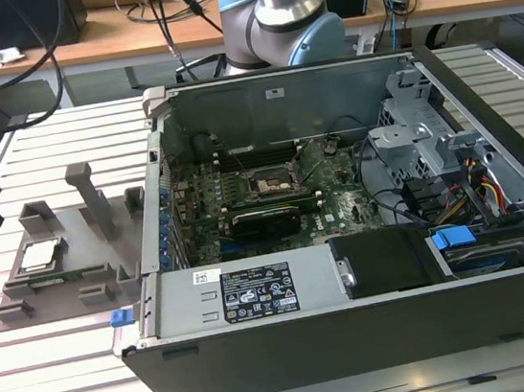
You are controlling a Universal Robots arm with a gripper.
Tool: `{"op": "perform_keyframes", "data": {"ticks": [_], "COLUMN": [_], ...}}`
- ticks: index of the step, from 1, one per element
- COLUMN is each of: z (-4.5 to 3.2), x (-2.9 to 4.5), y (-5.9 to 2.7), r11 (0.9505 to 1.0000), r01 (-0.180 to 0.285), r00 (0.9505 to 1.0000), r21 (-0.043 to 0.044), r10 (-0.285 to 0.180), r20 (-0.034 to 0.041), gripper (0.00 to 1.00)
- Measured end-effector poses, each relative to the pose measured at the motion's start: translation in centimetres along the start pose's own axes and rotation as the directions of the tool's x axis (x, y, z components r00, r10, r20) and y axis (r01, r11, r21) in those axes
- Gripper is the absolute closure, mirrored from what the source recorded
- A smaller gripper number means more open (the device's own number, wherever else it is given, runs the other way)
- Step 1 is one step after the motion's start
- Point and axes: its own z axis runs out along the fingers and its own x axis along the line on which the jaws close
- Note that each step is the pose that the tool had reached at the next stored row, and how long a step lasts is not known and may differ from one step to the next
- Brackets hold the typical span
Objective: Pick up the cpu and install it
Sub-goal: 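Pick up the cpu and move it towards the insertion slot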
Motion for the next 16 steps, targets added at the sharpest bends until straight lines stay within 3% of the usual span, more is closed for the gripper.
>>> {"op": "perform_keyframes", "data": {"ticks": [16], "z": [0.83], "x": [-0.01], "y": [0.0], "r11": [1.0], "r01": [0.0], "r00": [1.0], "r21": [0.0001], "r10": [0.0], "r20": [-0.0001], "gripper": [0.4]}}
